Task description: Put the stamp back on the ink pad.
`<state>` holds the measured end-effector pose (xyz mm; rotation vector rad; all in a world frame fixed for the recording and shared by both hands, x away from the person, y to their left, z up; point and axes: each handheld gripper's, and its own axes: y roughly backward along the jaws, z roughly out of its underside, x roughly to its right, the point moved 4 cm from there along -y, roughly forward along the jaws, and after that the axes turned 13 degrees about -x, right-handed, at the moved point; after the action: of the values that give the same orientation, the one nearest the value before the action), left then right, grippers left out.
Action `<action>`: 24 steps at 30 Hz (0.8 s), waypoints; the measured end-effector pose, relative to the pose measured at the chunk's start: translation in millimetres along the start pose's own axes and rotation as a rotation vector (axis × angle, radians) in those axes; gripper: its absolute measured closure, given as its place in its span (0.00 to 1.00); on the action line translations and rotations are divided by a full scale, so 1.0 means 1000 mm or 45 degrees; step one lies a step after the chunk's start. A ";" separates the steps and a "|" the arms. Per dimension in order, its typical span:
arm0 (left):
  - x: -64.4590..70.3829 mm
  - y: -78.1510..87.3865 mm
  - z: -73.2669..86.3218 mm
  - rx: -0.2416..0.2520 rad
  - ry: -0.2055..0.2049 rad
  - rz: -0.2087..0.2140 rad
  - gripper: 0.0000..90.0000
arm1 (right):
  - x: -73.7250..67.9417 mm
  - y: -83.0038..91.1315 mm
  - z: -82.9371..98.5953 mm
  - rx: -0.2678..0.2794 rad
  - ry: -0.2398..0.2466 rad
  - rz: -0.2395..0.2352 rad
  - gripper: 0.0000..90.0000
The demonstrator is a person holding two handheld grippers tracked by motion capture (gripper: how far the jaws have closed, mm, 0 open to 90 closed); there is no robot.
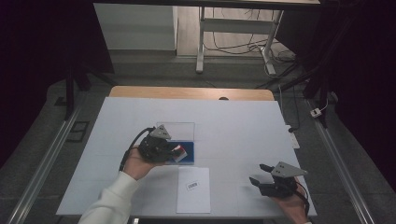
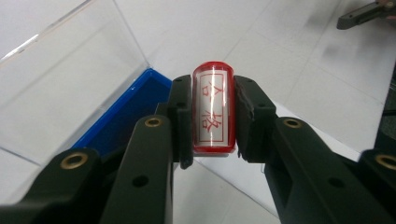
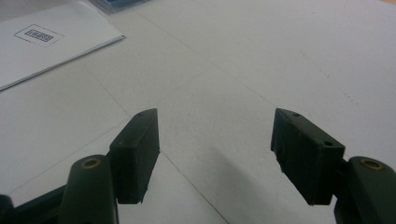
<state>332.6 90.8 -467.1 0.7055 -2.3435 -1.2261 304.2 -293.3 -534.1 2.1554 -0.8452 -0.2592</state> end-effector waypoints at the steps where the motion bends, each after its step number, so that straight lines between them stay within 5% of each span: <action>1: -0.001 -0.001 0.000 -0.002 0.006 -0.003 0.78 | 0.000 0.000 0.000 -0.001 -0.001 -0.001 0.36; 24: -0.034 -0.031 -0.002 -0.136 0.088 -0.123 0.77 | 0.000 -0.001 0.001 -0.007 -0.006 0.008 0.36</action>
<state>368.7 95.0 -495.7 0.8194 -2.1933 -1.3351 304.4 -293.8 -535.1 2.1475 -0.8531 -0.2632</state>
